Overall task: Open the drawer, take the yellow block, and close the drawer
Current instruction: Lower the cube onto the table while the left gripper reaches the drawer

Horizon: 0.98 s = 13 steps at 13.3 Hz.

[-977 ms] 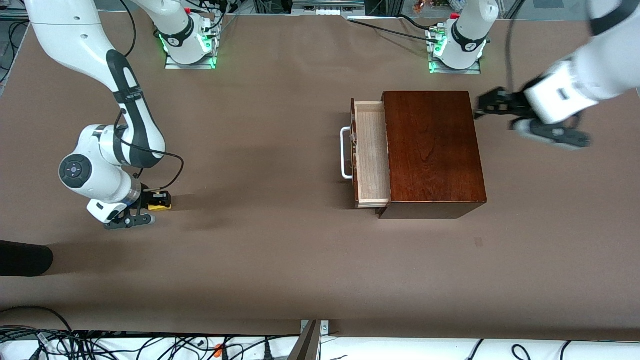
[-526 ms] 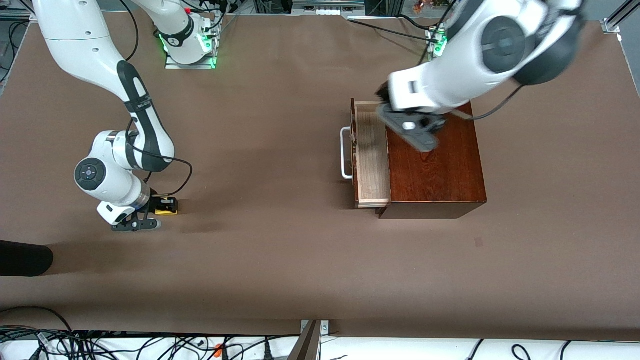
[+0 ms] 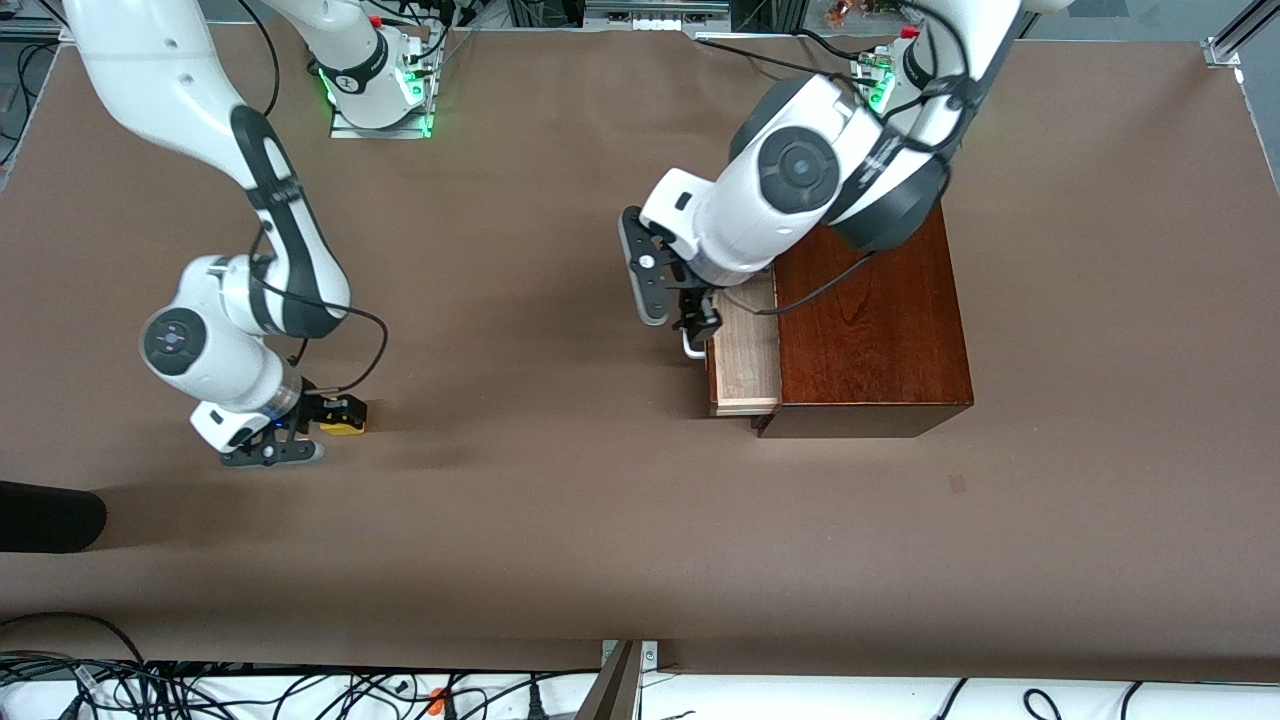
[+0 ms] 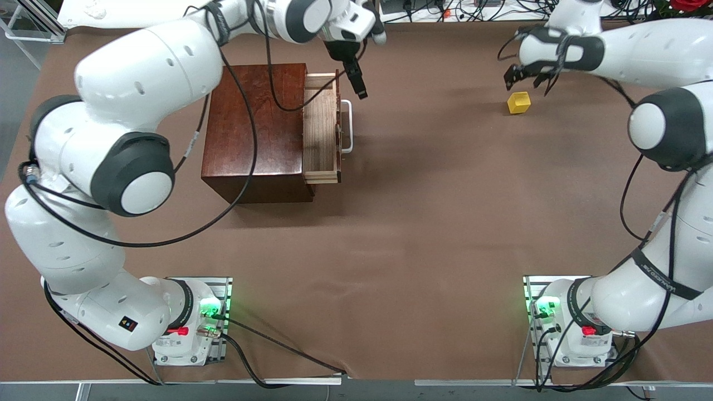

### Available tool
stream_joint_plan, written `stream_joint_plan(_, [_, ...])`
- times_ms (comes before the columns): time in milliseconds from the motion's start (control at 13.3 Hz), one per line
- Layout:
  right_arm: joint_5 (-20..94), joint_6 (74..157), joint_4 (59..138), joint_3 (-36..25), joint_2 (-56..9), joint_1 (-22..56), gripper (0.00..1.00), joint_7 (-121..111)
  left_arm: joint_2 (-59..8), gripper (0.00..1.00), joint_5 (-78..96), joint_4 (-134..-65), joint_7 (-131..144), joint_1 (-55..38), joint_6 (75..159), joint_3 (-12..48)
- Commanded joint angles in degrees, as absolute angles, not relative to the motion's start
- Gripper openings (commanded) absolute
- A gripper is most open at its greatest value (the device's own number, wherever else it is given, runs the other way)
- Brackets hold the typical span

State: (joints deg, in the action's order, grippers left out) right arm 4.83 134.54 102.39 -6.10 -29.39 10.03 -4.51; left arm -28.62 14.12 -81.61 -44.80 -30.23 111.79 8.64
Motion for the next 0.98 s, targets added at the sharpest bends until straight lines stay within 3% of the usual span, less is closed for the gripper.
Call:
stream_joint_plan(0, [5.5, 124.1, 103.9, -5.6, -17.5, 9.4, 1.0, -5.3, -32.5, 1.0, 10.8, -80.0, -52.9, -33.3, 115.5, 8.2])
stream_joint_plan(376, [4.9, 103.1, 96.4, -3.9, -6.6, 9.4, 1.0, -5.0, -35.2, 1.0, 4.1, -82.5, -56.2, -33.9, 117.4, 8.2])
stream_joint_plan(676, [4.4, 90.7, 90.4, -4.8, -3.4, 9.3, 1.0, -4.8, -35.2, 1.0, 3.3, -85.6, -57.7, -33.7, 116.9, 8.1])
stream_joint_plan(902, [3.2, 89.2, 89.0, -5.8, -3.3, 9.4, 1.0, -5.0, -34.7, 1.0, 1.8, -86.7, -58.1, -32.0, 116.6, 8.0])
